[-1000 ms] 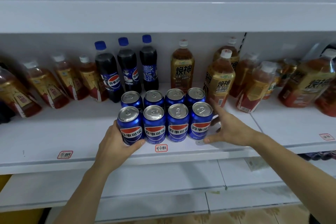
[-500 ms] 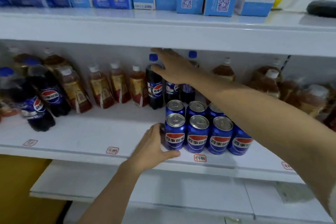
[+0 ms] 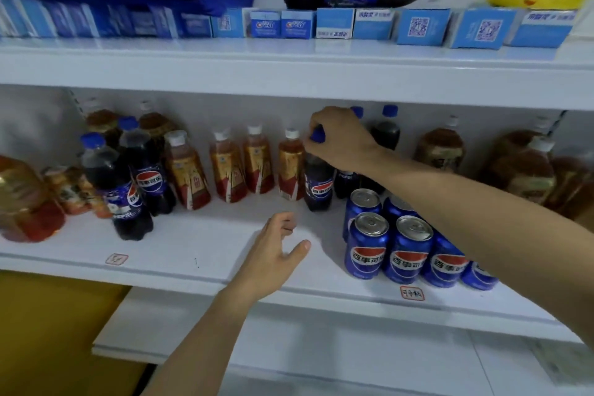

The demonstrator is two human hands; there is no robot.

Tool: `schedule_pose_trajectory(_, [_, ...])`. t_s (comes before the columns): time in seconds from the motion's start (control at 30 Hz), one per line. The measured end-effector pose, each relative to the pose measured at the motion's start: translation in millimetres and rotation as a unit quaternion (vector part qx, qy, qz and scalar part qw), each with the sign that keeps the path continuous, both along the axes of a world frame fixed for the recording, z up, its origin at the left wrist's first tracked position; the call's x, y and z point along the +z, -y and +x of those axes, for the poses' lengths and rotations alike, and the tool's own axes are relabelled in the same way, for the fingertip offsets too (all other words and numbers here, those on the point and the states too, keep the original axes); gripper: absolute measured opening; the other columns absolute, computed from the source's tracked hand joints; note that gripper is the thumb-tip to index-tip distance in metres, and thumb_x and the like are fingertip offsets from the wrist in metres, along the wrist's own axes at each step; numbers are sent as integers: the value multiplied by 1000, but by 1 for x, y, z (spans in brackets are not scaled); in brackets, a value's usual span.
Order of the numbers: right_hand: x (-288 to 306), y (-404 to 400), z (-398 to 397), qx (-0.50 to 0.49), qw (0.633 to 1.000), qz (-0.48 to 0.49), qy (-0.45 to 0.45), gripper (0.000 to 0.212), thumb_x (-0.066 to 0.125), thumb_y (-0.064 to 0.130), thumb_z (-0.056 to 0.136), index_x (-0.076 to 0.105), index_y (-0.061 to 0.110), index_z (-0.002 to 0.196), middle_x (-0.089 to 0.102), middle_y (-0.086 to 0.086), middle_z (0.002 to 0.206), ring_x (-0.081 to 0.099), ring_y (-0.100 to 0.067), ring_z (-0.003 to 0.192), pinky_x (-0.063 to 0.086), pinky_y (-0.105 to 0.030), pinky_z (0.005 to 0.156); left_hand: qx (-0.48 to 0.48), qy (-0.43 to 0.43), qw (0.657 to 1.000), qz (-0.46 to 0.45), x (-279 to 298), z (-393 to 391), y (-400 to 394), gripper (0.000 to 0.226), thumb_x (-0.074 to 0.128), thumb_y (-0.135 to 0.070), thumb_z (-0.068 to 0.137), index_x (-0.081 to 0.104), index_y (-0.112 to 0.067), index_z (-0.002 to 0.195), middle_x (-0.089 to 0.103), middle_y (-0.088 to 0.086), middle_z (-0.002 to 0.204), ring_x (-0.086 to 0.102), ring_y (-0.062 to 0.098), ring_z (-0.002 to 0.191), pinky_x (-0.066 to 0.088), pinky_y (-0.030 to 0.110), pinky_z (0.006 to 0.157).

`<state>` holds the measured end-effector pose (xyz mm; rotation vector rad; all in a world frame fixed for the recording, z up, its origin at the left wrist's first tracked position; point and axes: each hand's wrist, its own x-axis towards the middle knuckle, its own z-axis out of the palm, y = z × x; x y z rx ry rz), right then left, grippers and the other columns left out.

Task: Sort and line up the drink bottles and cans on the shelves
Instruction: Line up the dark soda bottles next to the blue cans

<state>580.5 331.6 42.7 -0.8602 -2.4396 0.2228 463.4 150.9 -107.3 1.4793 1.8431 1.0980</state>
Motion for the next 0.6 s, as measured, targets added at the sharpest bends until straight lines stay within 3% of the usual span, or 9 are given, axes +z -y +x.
schedule_pose_trajectory(0.07, [9, 19, 9, -6, 996, -1, -86, 18, 74, 26, 87, 66, 11, 81, 65, -1, 84, 60, -13, 78, 44, -22, 68, 49, -1, 998, 45, 5, 2, -7, 74, 77, -35, 90, 33, -29, 149, 45, -11, 147, 46, 5, 132, 39, 20, 103])
schedule_pose_trajectory(0.17, [31, 47, 18, -15, 980, -98, -172, 17, 70, 23, 88, 72, 7, 82, 71, -3, 83, 63, -11, 80, 43, -14, 69, 99, 35, 987, 122, 17, 5, -13, 88, 89, -35, 76, 36, -33, 147, 52, -16, 140, 53, -2, 121, 48, 18, 96])
schedule_pose_trajectory(0.23, [40, 61, 25, -22, 968, -156, -196, 19, 70, 25, 89, 73, 7, 86, 72, -2, 84, 63, -2, 78, 44, -11, 67, 108, 42, 982, 151, 28, 8, -6, 72, 90, -32, 73, 48, -41, 131, 62, -26, 120, 62, -6, 108, 59, 24, 87])
schedule_pose_trajectory(0.33, [47, 78, 45, -11, 947, -188, -261, 14, 75, 26, 90, 69, 17, 99, 67, 18, 88, 59, 16, 78, 42, 0, 73, 78, 42, 981, 175, 48, 27, 14, 57, 89, -31, 72, 52, -52, 109, 64, -37, 101, 63, -10, 99, 57, 13, 72])
schedule_pose_trajectory(0.37, [48, 85, 54, 4, 933, -208, -293, 17, 76, 25, 90, 67, 23, 105, 68, 20, 93, 61, 16, 85, 45, 0, 80, 63, 48, 980, 182, 53, 37, 21, 58, 89, -31, 71, 51, -54, 109, 63, -40, 102, 63, -10, 100, 54, 10, 71])
schedule_pose_trajectory(0.43, [45, 93, 80, 24, 897, -272, -347, 25, 79, 29, 87, 65, 27, 108, 74, 13, 97, 70, 2, 94, 55, -15, 88, 25, 69, 979, 190, 62, 63, 31, 59, 89, -31, 72, 51, -52, 112, 63, -40, 106, 63, -10, 102, 53, 7, 71])
schedule_pose_trajectory(0.5, [41, 101, 107, 19, 866, -319, -384, 26, 79, 33, 85, 69, 21, 107, 77, 7, 90, 73, -8, 89, 58, -25, 83, -18, 85, 978, 188, 65, 91, 33, 59, 90, -30, 71, 53, -49, 113, 65, -37, 108, 65, -8, 102, 53, 8, 71])
schedule_pose_trajectory(0.57, [38, 101, 138, 5, 852, -328, -407, 8, 73, 26, 91, 76, 21, 87, 75, 5, 77, 72, -9, 78, 57, -27, 77, -55, 101, 977, 180, 63, 120, 29, 56, 90, -27, 72, 54, -46, 111, 66, -36, 106, 66, -6, 100, 54, 10, 70])
schedule_pose_trajectory(0.6, [37, 101, 155, -6, 849, -331, -411, 18, 71, 26, 92, 77, 22, 75, 73, 2, 74, 70, -11, 74, 57, -29, 77, -72, 106, 976, 174, 62, 134, 26, 55, 90, -28, 72, 55, -46, 110, 67, -36, 105, 67, -7, 99, 55, 11, 70])
